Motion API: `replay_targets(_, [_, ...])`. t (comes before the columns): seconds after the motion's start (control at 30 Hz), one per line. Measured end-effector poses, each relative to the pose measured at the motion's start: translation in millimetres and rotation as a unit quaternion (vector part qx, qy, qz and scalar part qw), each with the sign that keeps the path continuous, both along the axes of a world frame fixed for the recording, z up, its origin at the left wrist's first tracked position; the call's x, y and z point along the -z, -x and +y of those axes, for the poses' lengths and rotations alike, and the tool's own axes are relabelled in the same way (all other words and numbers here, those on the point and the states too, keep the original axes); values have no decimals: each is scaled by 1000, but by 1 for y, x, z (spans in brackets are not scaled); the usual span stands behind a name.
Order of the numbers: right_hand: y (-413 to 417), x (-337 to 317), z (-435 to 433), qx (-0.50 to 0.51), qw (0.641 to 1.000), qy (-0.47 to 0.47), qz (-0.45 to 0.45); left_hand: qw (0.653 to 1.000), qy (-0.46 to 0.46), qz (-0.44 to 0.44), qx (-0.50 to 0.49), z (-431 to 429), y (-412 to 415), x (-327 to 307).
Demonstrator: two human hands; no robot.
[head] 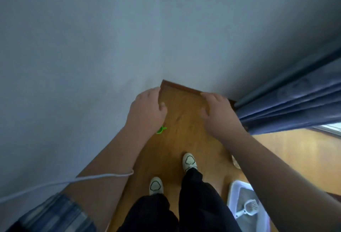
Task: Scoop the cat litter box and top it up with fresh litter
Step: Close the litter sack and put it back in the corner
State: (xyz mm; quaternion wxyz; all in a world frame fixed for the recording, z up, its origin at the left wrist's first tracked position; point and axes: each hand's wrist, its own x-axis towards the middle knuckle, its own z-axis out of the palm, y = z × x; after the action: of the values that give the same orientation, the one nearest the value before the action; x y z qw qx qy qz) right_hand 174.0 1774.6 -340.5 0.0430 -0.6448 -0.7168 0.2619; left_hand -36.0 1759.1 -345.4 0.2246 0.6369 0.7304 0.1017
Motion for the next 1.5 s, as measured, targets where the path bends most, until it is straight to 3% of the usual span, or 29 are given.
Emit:
replay_targets(0.2, [-40, -136, -98, 121, 983, -136, 0, 987, -95, -4, 127, -45, -38, -129])
replay_targets(0.5, [-133, -211, -171, 236, 944, -229, 6, 944, -154, 34, 290, -64, -150, -204])
replay_targets(0.73, [-254, -224, -228, 327, 921, -211, -20, 916, -144, 42, 372, -72, -292, -206])
replay_targets(1.07, [-388, -207, -308, 497, 849, -180, -21, 845, -130, -1, 519, -116, -474, -206])
replay_targets(1.23, [-418, -184, -323, 573, 802, -166, -33, 813, -99, -17, 574, -107, -534, -188])
replay_targets(1.33, [-422, -172, -323, 617, 772, -145, -49, 775, -78, 6, 627, -92, -564, -168])
replay_targets(1.5, [-410, -143, -312, 727, 672, -133, -51, 692, -36, 56, 719, -54, -593, -136])
